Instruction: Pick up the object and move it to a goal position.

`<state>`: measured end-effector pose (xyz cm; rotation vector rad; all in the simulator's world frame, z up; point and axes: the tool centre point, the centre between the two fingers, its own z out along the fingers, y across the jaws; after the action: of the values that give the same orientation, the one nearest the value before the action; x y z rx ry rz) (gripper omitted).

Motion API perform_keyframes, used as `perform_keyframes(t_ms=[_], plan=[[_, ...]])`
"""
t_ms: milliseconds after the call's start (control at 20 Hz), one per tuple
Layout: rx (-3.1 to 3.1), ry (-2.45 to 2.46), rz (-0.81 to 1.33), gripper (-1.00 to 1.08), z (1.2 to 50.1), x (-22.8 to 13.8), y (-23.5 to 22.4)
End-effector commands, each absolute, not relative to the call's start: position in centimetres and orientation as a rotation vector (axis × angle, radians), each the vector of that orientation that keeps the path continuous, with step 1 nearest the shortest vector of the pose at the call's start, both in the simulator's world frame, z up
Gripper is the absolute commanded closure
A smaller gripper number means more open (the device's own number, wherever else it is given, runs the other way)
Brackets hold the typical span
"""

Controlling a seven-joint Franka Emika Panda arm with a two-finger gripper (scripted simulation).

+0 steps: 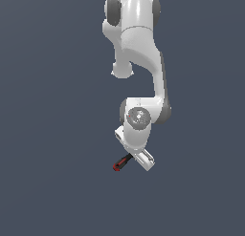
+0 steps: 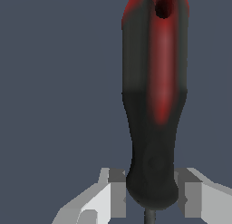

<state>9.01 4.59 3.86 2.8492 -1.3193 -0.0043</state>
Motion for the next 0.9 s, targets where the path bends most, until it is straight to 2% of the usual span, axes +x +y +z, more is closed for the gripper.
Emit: perform_keyframes(t_ms=[0, 850], plan=[[2.851, -1.318, -0.001, 1.08, 5.6, 9.1, 5.8], [2.850, -1.320, 0.001, 1.08, 21.4, 9.6, 16.5]])
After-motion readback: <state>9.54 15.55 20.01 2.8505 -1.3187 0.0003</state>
